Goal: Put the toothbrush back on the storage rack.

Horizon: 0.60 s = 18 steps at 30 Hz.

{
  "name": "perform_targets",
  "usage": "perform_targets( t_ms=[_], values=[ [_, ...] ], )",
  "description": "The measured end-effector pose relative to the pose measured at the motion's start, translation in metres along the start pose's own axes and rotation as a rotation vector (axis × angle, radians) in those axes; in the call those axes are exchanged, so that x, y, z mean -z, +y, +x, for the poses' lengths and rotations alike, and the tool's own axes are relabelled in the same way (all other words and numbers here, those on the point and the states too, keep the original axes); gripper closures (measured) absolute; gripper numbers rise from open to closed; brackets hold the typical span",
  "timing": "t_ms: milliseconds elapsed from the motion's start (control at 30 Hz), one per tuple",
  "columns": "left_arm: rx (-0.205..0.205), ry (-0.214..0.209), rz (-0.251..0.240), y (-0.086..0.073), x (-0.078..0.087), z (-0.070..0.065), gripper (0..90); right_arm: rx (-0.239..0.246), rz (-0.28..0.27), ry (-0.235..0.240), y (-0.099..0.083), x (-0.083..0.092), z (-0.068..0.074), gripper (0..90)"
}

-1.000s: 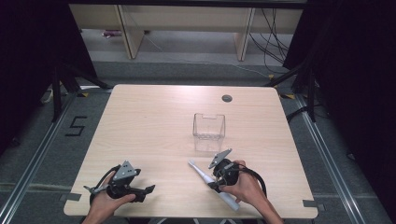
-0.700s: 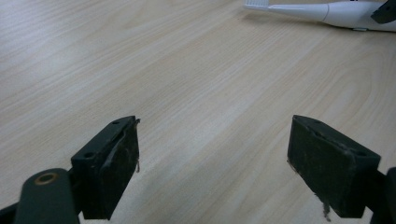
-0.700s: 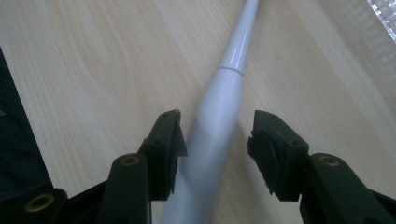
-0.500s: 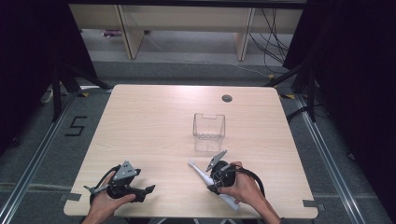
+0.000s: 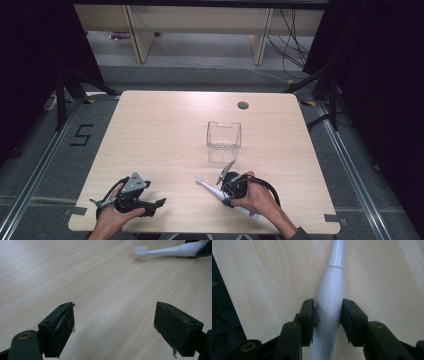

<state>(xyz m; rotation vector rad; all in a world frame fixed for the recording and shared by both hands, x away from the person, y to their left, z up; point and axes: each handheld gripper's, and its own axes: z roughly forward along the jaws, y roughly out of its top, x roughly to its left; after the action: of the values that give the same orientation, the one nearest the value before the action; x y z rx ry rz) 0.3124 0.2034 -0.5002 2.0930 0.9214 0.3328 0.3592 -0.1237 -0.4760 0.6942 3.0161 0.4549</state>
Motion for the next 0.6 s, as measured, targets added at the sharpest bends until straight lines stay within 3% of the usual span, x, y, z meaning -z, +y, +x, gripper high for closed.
perform_targets(
  t_ms=[100, 133, 167, 200, 300, 400, 600],
  values=[
    [-0.010, 0.003, 0.007, 0.000, 0.000, 0.000, 16.4, 0.020, 0.031, -0.013, 0.003, 0.000, -0.001, 64.4],
    [-0.010, 0.003, 0.007, 0.000, 0.000, 0.000, 16.4, -0.001, 0.058, -0.012, 0.004, 0.000, 0.000, 64.6],
    [-0.004, 0.003, 0.004, 0.000, 0.000, 0.000, 16.4, 0.033, 0.059, -0.004, 0.005, 0.000, -0.001, 64.7],
    [-0.003, 0.004, 0.007, 0.000, 0.000, 0.000, 16.4, 0.006, 0.079, -0.007, 0.006, 0.000, 0.000, 64.8],
    [0.005, 0.005, 0.000, 0.000, 0.000, -0.001, 16.4, 0.041, 0.100, -0.005, 0.010, -0.002, -0.001, 65.2],
    [-0.013, 0.002, 0.007, 0.000, 0.001, 0.000, 16.4, 0.040, 0.131, -0.005, 0.013, -0.002, 0.000, 65.2],
    [-0.008, 0.001, 0.006, 0.000, 0.001, 0.000, 16.4, 0.053, 0.173, -0.009, 0.018, -0.003, 0.001, 65.2]
  ],
)
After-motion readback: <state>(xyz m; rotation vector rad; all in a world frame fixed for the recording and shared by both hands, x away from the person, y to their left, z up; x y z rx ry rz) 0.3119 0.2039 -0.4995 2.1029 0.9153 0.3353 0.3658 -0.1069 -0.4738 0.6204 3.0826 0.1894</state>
